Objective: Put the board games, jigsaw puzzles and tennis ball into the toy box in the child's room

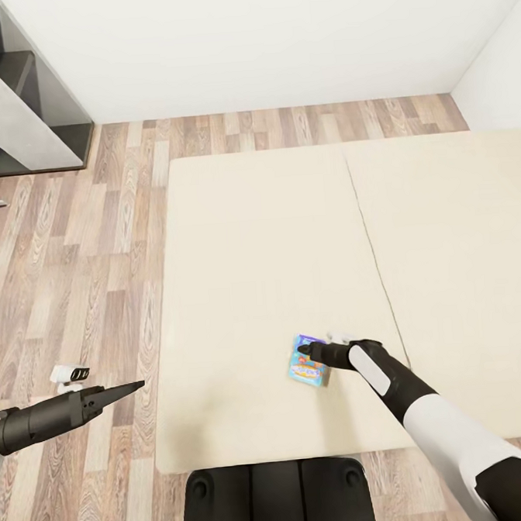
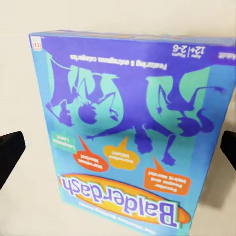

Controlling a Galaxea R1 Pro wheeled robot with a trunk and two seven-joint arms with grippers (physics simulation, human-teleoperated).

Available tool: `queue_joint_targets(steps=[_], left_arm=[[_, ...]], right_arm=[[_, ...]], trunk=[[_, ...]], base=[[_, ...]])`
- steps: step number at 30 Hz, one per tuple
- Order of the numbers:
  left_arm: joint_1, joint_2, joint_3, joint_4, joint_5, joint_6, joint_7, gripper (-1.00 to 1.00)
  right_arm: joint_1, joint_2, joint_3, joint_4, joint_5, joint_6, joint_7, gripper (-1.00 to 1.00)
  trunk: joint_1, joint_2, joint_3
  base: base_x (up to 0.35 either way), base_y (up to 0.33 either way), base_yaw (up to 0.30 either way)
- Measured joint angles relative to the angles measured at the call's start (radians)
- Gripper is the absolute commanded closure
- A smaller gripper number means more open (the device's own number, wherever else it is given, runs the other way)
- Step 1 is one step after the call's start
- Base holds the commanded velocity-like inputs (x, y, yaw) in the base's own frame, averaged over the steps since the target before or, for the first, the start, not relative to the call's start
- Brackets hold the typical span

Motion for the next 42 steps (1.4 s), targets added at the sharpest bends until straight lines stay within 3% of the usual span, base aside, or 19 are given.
queue_joint_targets(steps=[20,42], left_arm=[[0.002,0.0,0.001,0.0,-0.001,0.0,0.0,-1.0],[0.002,0.0,0.001,0.0,-0.002,0.0,0.0,-1.0]], right_arm=[[0.0,0.009,0.004,-0.02,0.001,0.002,0.003,-1.0],[-0.039,-0.006,0.003,-0.017,0.0,0.005,0.002,-1.0]], trunk=[[0.0,0.0,0.0],[0.0,0.0,0.0]], base=[[0.0,0.0,0.0],[0.0,0.0,0.0]])
